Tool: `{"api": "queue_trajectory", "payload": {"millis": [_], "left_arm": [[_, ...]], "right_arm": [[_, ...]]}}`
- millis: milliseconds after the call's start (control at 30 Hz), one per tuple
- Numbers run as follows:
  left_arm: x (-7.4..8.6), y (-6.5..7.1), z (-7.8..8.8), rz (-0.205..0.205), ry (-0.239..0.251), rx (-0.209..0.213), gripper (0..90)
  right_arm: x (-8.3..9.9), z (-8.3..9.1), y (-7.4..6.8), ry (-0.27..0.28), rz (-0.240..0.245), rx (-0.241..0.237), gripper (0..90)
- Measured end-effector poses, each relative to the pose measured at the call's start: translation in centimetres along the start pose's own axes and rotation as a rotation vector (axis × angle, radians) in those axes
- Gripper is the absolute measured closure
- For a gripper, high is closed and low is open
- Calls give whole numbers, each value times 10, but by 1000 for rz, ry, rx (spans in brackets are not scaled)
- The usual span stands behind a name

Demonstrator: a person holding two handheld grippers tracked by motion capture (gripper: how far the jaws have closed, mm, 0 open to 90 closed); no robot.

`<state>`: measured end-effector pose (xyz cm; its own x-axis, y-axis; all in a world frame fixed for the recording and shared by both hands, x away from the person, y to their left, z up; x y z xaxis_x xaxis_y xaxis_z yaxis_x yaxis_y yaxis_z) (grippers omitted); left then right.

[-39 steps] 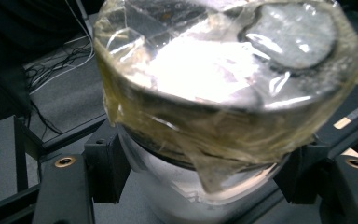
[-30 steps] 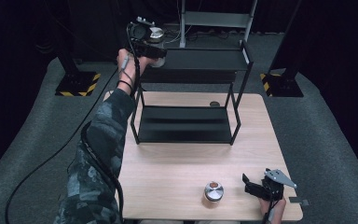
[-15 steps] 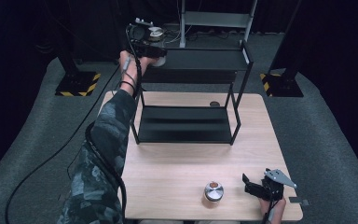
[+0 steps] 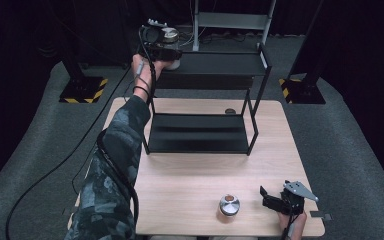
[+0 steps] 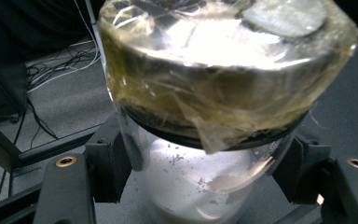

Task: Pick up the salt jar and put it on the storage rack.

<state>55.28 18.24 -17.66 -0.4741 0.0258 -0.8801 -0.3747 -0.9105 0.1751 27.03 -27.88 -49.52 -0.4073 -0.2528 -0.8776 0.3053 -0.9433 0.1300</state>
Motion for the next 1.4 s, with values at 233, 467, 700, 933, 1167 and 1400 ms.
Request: {"api": "queue_trajectory", "payload": {"millis": [233,467,700,933,1167,1400], "left_arm": [[-2,0,0,-3,-12,1,303],[-5,1,0,-2,-34,-4,301],[-11,-4,6,5,-93,21,125],[-15,0,19,-66,-162,35,0],[-12,1,34,-124,-211,42,0],[-6,3,56,-199,-218,36,0]], "right_arm": [[0,0,0,-1,0,0,6],[0,0,0,0,-1,-1,6],[0,0,0,3,-2,1,5],[0,0,0,3,-3,2,5],[0,0,0,4,-3,4,5],[0,0,0,1,-3,5,5]]}}
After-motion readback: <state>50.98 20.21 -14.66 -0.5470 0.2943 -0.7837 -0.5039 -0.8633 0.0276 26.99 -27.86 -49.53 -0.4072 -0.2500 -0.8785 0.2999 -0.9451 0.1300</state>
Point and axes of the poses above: each handheld gripper's, and its own axes: z roughly backward along the jaws, x roughly out of its underside, y roughly to its right, the point moved 8 cm from there along -z, roughly forward along the jaws, and after that the axes turned 11 degrees about z, right-handed, at the moved point
